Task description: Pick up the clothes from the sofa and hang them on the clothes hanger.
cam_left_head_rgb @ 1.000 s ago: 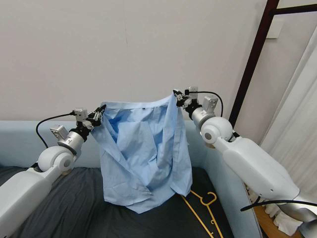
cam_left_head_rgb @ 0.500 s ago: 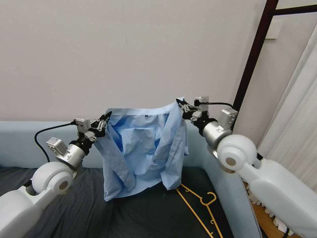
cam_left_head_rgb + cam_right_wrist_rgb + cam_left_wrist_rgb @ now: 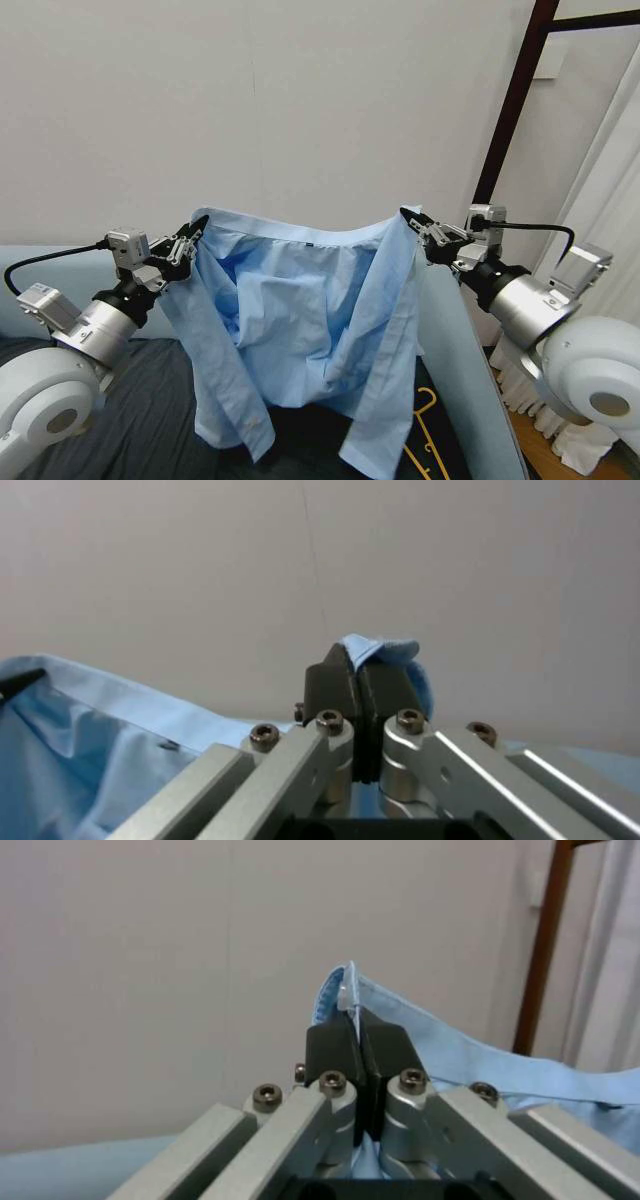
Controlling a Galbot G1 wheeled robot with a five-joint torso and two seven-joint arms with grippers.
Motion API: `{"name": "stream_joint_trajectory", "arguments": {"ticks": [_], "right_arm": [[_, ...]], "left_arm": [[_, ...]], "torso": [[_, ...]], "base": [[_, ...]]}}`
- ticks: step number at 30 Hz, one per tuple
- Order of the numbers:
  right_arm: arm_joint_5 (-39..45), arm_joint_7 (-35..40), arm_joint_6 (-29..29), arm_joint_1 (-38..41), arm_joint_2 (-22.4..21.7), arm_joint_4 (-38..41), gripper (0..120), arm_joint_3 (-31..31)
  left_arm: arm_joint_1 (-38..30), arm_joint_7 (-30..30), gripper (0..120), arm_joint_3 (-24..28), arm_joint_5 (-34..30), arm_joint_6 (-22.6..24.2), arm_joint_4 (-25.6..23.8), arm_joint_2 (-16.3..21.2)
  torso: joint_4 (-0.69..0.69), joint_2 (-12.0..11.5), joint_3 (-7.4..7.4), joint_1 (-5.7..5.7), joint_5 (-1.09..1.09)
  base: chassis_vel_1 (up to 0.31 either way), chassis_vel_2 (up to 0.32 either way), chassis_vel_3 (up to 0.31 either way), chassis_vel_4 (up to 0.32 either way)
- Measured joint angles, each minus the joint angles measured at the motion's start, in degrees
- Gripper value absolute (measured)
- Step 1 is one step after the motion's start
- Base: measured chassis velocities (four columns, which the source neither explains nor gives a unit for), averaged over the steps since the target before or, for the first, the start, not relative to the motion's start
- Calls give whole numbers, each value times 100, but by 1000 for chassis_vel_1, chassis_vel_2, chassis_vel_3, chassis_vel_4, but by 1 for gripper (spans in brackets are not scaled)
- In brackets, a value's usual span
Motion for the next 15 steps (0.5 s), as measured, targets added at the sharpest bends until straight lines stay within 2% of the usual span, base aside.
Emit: {"name": "stream_joint_trajectory", "arguments": {"ticks": [4, 11, 15], "right_arm": [[-483, -125, 159, 5, 328, -513, 0, -466], [-805, -207, 258, 502, 810, -1194, 0, -1202], [-1050, -283, 287, 347, 1047, -1474, 0, -1327]], "left_arm": [[-147, 135, 0, 358, 312, -132, 693, -293], [-417, 201, 0, 825, 568, -176, 1154, -667], [-467, 306, 0, 1098, 835, -279, 1509, -967]], "torso": [[0, -1, 1, 2, 0], [3, -1, 1, 2, -1], [2, -1, 1, 2, -1]], "base": [[0, 0, 0, 0], [0, 0, 0, 0], [0, 0, 0, 0]]}}
